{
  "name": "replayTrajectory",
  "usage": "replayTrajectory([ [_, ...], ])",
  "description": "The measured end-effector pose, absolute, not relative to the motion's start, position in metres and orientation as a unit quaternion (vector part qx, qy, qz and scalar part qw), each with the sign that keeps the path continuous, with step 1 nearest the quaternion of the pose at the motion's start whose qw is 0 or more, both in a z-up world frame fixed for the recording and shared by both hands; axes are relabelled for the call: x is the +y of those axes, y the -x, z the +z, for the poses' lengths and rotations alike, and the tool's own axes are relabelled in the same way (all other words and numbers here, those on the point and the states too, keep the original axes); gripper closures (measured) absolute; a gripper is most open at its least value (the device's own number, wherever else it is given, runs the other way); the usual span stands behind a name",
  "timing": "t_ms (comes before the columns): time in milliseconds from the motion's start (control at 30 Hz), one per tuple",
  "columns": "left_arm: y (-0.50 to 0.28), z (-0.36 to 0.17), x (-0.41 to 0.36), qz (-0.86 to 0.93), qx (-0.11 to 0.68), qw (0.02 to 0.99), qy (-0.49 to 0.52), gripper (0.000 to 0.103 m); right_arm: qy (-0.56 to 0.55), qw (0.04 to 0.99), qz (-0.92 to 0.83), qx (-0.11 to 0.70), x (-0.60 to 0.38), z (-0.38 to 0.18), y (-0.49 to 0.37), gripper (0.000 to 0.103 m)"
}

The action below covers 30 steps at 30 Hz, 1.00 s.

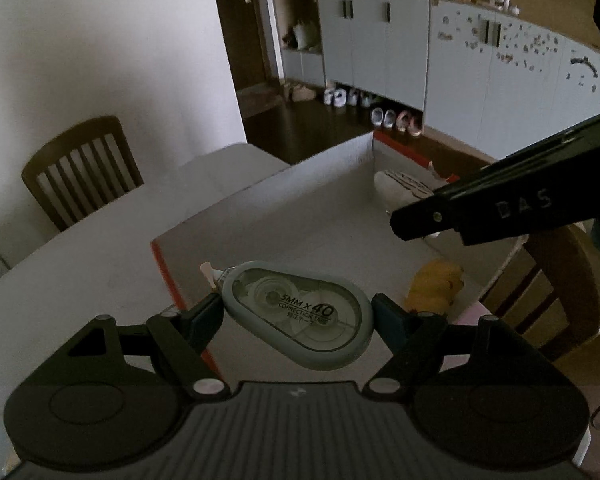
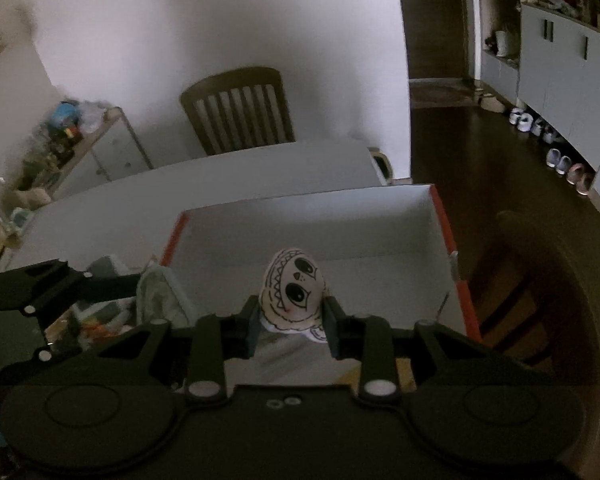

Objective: Organize objects
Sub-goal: 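Carry the correction tape and cartoon-face plush with both grippers into the red box, then open both grippers to release the tape and plush inside the box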

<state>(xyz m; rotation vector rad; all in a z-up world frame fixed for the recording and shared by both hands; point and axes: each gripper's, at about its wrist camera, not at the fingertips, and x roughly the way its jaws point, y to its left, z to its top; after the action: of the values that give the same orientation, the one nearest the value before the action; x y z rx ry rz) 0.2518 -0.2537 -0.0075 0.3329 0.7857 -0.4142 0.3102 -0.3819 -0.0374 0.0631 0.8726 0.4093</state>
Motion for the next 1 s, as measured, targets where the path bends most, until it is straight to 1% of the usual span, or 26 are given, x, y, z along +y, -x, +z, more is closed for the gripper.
replayTrajectory([
  [167,-0.278,-0.024,-0.268,-0.184,0.421,0.875,-0.151,0.022,-0.015,0.884,0.168,0.436,-0.384,-0.059,-0.333,0.071],
  [500,-0.315,-0.062,-0.294,-0.184,0.481,0.837,-0.184,0.022,0.036,0.865,0.142,0.479,-0.374,-0.102,-0.365,0.071],
  [667,-0.326,-0.078,-0.301,-0.177,0.51,0.821,-0.189,0.022,0.043,0.849,0.145,0.506,-0.368,-0.118,-0.372,0.071],
  [1000,-0.339,-0.093,-0.301,-0.164,0.546,0.801,-0.183,0.022,0.0,0.816,0.14,0.562,-0.371,-0.139,-0.38,0.071],
])
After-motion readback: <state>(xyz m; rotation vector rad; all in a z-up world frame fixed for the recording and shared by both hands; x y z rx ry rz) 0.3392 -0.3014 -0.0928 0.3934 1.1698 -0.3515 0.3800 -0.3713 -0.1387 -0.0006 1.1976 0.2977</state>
